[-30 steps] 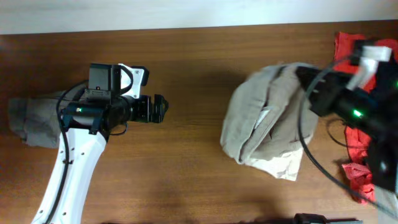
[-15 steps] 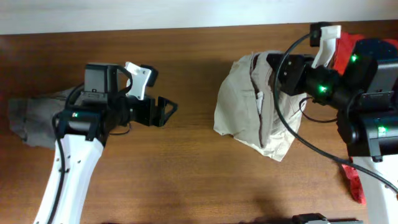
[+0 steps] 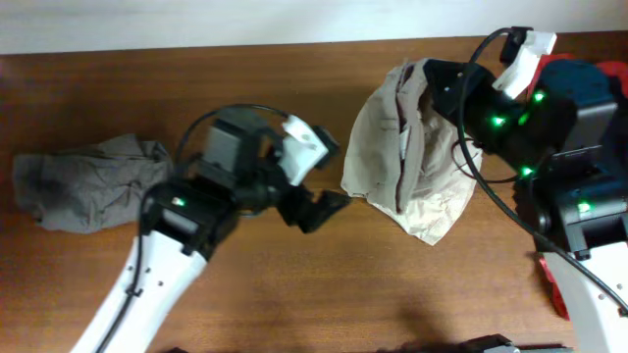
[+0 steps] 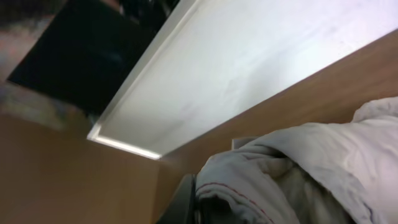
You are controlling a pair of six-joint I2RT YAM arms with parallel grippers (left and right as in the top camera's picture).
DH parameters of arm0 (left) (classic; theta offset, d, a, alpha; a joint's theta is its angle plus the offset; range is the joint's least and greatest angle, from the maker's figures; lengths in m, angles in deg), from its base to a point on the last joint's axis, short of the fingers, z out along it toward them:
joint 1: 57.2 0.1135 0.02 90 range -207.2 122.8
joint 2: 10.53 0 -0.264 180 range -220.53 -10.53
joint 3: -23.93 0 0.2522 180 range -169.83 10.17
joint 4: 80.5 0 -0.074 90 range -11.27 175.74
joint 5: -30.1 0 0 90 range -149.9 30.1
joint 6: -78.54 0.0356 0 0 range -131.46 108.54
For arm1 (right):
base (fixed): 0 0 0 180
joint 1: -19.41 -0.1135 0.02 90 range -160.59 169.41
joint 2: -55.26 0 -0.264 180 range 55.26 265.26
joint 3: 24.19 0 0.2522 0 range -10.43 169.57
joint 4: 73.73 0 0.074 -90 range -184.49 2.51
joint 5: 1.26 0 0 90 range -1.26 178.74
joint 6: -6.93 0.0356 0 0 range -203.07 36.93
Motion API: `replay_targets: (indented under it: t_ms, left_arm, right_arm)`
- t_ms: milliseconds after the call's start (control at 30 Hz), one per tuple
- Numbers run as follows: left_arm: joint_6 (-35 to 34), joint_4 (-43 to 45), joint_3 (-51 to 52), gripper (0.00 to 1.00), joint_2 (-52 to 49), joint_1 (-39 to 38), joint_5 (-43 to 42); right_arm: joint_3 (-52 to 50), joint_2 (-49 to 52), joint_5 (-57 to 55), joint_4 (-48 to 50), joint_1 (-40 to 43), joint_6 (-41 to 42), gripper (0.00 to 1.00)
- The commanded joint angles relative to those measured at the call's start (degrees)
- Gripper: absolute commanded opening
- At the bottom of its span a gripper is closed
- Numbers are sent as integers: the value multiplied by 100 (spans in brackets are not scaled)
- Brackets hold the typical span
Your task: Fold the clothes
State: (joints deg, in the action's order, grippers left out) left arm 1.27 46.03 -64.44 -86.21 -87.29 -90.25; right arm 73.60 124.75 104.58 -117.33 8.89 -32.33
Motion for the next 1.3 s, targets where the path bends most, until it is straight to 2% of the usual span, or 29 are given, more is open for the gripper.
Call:
replay_targets:
  t_ms: [0, 133, 300, 700, 800, 867, 900, 967, 1000, 1033, 1067, 1167, 1267]
  left_arm:
    - [175, 153, -101, 91, 114, -511, 1139]
    - [409, 186, -98, 91, 114, -929, 1252]
    - [411, 251, -98, 91, 114, -1185, 1523]
    - [407, 540, -98, 98, 52, -1705, 1569]
    - [407, 586, -98, 97, -70, -1755, 1974]
    - [407, 599, -98, 93, -197, -1755, 2249]
    - [407, 627, -98, 89, -289, -1755, 2393]
    - [407, 706, -98, 69, -461, -1755, 2649]
    - [404, 748, -98, 57, -527, -1755, 2789]
    - [404, 846, -98, 38, -621, -1753, 3119]
    - [400, 905, -98, 30, -656, -1751, 3355]
    - [273, 1060, -105, 12, -638, -1749, 4391]
    - [146, 1126, -168, 6, -564, -1692, 5294]
  right_arm:
    - [105, 4, -962, 164, -284, 640, 4]
    - [105, 79, -1049, 313, -378, 732, 4]
    - [105, 140, -1051, 323, -378, 929, 4]
    - [107, 140, -1165, 525, -638, 1130, 4]
    - [107, 138, -1156, 551, -748, 1132, 4]
    - [107, 138, -1158, 546, -859, 1128, 4]
    - [107, 138, -1161, 544, -914, 1126, 4]
    - [107, 138, -1161, 542, -1043, 1123, 4]
    - [107, 138, -1161, 535, -1093, 1099, 4]
    - [107, 138, -1158, 516, -1150, 1010, 4]
    - [107, 138, -1163, 501, -1167, 905, 4]
    - [107, 136, -1373, 142, -1156, 627, 4]
    - [107, 136, -1912, -409, -1154, 70, 4]
